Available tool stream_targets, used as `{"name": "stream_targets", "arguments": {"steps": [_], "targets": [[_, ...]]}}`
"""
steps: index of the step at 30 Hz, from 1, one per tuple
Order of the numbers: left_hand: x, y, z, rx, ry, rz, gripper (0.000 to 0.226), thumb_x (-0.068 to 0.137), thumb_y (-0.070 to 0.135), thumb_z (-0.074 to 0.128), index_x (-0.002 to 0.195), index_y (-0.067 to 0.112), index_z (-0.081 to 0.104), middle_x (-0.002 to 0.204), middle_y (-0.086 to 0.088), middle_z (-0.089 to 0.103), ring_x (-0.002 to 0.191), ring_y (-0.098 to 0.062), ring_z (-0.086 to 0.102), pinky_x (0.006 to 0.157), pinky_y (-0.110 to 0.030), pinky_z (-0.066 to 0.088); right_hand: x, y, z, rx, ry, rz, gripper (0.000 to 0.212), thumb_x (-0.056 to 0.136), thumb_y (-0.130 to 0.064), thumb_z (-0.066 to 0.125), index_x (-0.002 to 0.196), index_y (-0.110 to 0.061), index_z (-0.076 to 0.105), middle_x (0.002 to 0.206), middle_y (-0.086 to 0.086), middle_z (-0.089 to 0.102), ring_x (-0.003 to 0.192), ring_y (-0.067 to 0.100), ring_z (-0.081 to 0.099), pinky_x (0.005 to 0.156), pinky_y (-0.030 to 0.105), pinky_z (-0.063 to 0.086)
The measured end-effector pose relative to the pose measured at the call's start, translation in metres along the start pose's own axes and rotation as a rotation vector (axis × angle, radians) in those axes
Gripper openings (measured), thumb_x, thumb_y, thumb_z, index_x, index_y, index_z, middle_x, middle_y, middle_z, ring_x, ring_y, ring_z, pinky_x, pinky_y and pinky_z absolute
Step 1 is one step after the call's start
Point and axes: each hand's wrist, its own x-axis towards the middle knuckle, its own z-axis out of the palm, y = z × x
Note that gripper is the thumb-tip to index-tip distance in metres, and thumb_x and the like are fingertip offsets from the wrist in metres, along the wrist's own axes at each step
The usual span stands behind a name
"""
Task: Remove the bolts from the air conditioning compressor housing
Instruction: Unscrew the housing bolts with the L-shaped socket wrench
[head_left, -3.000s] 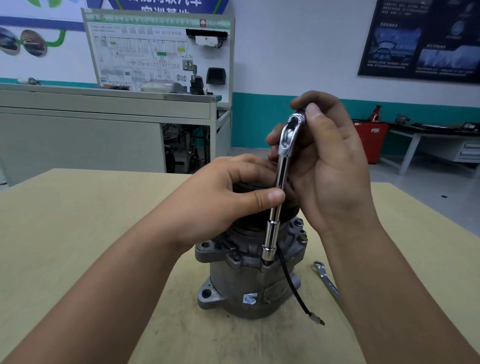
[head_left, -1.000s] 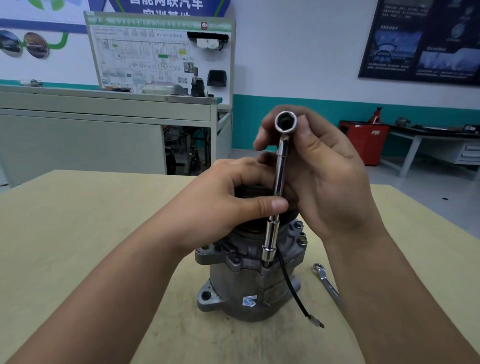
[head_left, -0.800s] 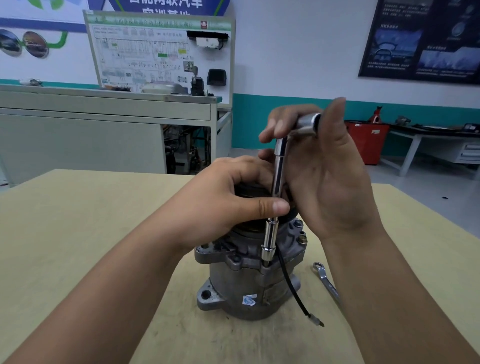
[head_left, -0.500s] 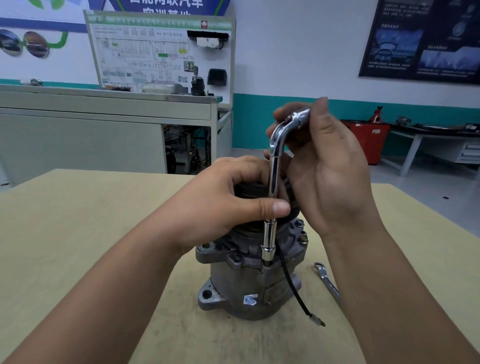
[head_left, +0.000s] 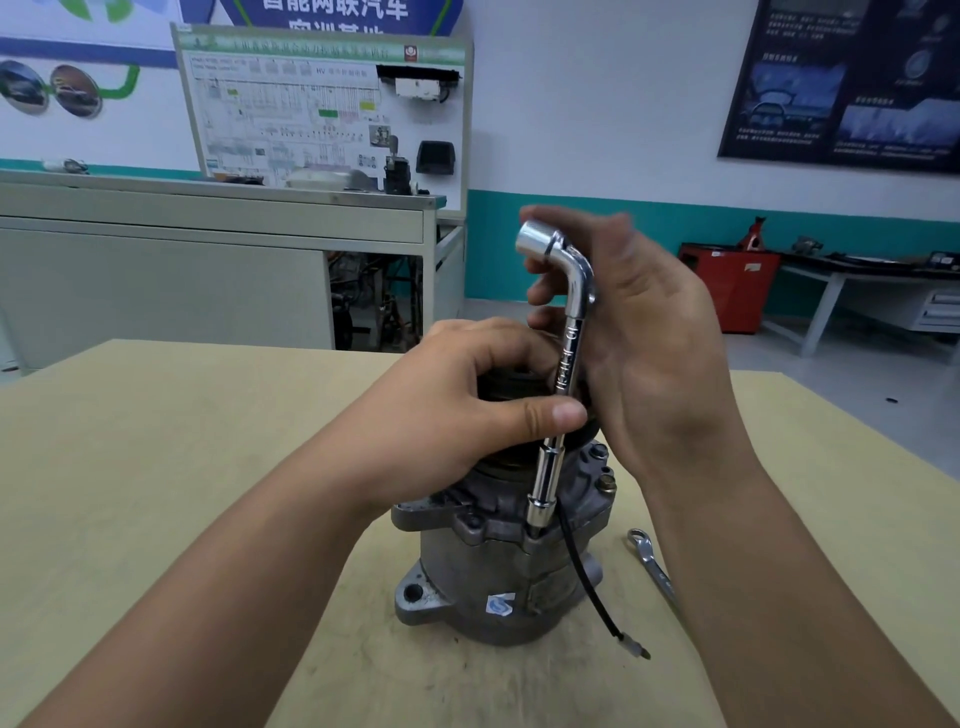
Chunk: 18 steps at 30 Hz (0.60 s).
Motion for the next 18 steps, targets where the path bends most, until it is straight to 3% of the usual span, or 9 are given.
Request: {"name": "stream_targets", "arguments": {"steps": [4,9,13,18], "targets": [[0.0001,0.0007,-0.0008,-0.012,-0.016,-0.001,0.035,0.074,0.030,0.066,0.099,0.005,0.071,0.104,-0.005,0.066,0.103,-0.015,0.061,0.095,-0.041,0.046,-0.0005,0.0010,-0.0006,-0.018,-0.022,-0.034,0.019,0.085,-0.019,0.054,0.097,-0.018,0.070,0.083,-0.007,0.066,0.075,0.007,0.054,0.067,0.022,0.047],[-0.0009,0.0004,-0.0012,0.003,-0.017,-0.016,0.026,0.075,0.028,0.064,0.095,0.013,0.071,0.102,-0.001,0.067,0.105,-0.011,0.059,0.096,-0.034,0.044,-0.0012,0.0013,-0.0015,0.005,-0.078,-0.066,0.022,0.090,-0.016,0.047,0.101,-0.019,0.067,0.085,-0.007,0.068,0.082,0.007,0.059,0.071,0.023,0.047],[-0.0010,0.0013,-0.0011,0.001,-0.014,-0.041,0.027,0.073,0.031,0.065,0.093,0.012,0.069,0.097,-0.003,0.066,0.098,-0.018,0.062,0.092,-0.045,0.047,-0.0026,0.0009,0.0002,0.065,-0.118,-0.104,0.021,0.093,-0.011,0.043,0.101,-0.018,0.061,0.086,-0.008,0.068,0.081,0.011,0.063,0.073,0.028,0.047],[-0.0011,0.0020,-0.0009,0.000,-0.006,-0.052,0.029,0.072,0.033,0.065,0.092,0.012,0.068,0.098,-0.005,0.065,0.098,-0.020,0.061,0.091,-0.047,0.047,-0.0037,-0.0018,0.0001,0.106,-0.099,-0.080,0.019,0.091,-0.014,0.046,0.092,-0.018,0.065,0.081,-0.005,0.067,0.079,0.013,0.061,0.073,0.031,0.046]]}}
